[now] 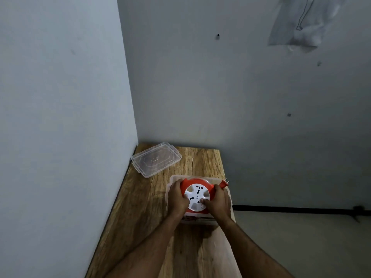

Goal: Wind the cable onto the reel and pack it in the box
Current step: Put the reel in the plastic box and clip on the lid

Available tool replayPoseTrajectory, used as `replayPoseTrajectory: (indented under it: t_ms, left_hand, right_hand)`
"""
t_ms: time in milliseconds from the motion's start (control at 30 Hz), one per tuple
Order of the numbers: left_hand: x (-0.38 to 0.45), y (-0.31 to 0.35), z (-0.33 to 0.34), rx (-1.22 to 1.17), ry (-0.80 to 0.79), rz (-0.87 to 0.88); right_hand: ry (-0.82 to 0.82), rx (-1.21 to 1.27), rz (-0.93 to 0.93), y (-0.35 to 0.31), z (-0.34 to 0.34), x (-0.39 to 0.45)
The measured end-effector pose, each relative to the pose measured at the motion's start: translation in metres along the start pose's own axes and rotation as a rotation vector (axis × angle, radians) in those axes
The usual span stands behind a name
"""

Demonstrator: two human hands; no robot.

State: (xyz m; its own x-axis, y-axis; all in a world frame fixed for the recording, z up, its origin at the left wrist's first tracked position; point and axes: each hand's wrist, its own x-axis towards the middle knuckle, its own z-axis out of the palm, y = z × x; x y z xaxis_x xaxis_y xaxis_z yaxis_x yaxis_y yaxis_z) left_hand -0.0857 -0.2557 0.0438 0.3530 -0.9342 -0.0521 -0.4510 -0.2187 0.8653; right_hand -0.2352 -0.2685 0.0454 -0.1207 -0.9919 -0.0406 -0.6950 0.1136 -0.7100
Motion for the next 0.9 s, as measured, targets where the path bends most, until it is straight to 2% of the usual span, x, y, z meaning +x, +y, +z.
replayPoseTrajectory:
  t_ms: [333,633,767,900]
  left_hand:
    - [0.007,-0.003,0.006,0.108,0.009,-0.097]
    - [0.008,0.006,0.01,0.211,-0.011,-0.09]
    - [0.005,0.007,0.009,0.178,0.003,-0.087]
    - [0.002,0.011,0.006,0.116,0.028,-0.065]
  right_hand:
    - [-0.106,-0.071,-0.025,0.005,0.013,0.009]
    - [-0.193,-0.068,-0.013,0.006,0.018,0.022]
    - [-0.145,-0.093,-0.029,0.007,0.016,0.018]
    - [0.027,-0.178,-0.094,0.005,0.014,0.009]
